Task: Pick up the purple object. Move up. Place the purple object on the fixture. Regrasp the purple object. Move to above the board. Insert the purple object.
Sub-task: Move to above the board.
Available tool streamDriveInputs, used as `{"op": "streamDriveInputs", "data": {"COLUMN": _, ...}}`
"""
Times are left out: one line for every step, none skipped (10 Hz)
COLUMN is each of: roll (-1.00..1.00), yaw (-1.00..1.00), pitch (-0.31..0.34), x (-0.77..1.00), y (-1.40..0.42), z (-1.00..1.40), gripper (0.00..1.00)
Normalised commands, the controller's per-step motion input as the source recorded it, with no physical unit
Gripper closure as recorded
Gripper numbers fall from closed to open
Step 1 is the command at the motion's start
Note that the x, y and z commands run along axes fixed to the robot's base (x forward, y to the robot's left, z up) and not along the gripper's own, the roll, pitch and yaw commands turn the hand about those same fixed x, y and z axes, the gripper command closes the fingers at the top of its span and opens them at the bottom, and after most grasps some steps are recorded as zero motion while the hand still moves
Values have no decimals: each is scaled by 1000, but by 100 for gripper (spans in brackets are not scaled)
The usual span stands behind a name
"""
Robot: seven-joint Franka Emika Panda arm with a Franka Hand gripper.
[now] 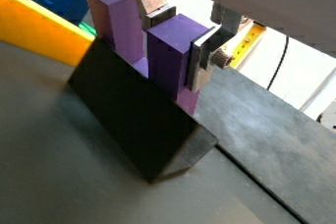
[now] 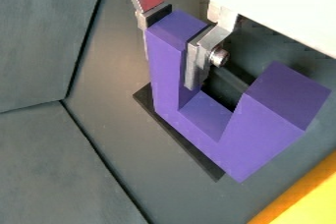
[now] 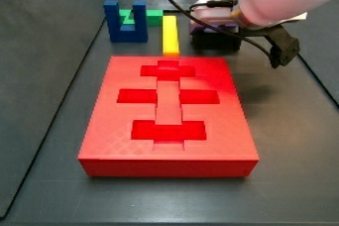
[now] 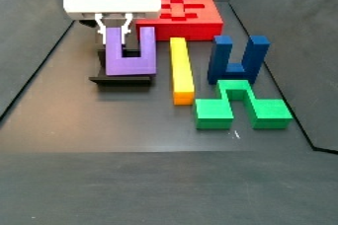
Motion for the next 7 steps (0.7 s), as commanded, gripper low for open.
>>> {"op": "streamDriveInputs", "data": {"roll": 0, "yaw": 0, "pitch": 0, "x": 0, "y": 0, "z": 1400, "gripper": 100}}
{"op": "streamDriveInputs", "data": {"roll": 4, "yaw": -84, "pitch": 15, "x": -16, "y": 4, "z": 1400, "gripper": 100}}
{"op": "streamDriveInputs", "data": {"roll": -66, "yaw": -121, "pitch": -9, "x": -57, "y": 17, "z": 1400, "gripper": 100}}
{"op": "streamDriveInputs", "data": {"roll": -76, "yaw": -96, "pitch": -7, "x": -76, "y": 39, "z": 1400, "gripper": 100}}
{"op": "streamDriveInputs", "data": {"roll": -63, "yaw": -79, "pitch": 36, "x": -69, "y": 18, "z": 1400, "gripper": 100}}
{"op": "streamDriveInputs", "data": {"roll": -53, "yaw": -73, "pitch": 64, "x": -75, "y": 18, "z": 1400, "gripper": 100}}
{"op": "streamDriveInputs", "data": {"roll": -35, "yaw": -37, "pitch": 86, "x": -81, "y": 25, "z": 1400, "gripper": 100}}
